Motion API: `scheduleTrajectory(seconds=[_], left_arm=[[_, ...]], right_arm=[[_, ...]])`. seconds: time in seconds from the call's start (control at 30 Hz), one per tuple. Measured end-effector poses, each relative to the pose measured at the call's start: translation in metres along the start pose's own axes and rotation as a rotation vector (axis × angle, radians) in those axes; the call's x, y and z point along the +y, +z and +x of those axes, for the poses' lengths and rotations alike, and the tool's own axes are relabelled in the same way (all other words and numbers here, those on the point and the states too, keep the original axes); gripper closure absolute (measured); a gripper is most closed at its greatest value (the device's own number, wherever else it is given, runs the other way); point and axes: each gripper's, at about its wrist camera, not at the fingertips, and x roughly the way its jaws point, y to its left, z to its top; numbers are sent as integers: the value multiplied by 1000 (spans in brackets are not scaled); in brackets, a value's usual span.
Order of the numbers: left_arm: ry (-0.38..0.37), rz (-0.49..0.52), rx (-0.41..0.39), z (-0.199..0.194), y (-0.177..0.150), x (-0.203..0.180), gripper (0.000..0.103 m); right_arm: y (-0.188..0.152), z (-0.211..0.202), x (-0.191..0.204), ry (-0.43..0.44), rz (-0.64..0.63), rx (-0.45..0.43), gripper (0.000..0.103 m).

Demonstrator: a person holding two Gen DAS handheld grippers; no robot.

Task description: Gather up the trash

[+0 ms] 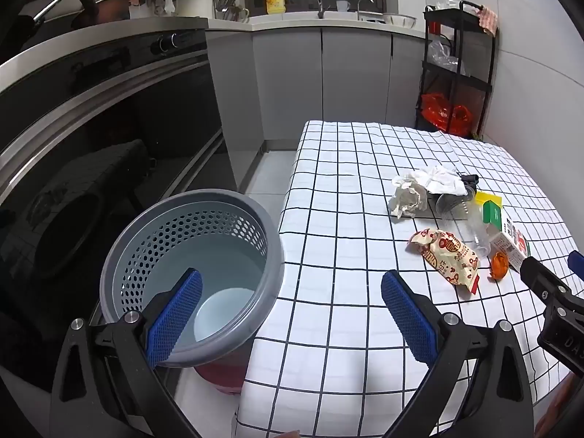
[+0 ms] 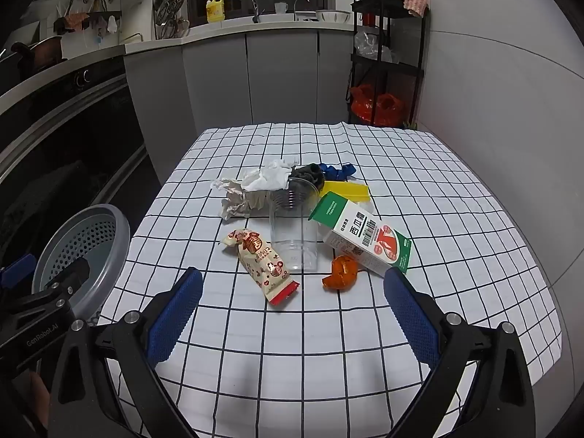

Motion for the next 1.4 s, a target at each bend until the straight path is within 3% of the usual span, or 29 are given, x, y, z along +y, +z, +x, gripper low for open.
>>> scheduleTrajectory(seconds=[1.4], left_arm=[[-4,-3,-14,-5,3,0,6]], right_arm=[[1,-3,-1,0,0,-4,8]])
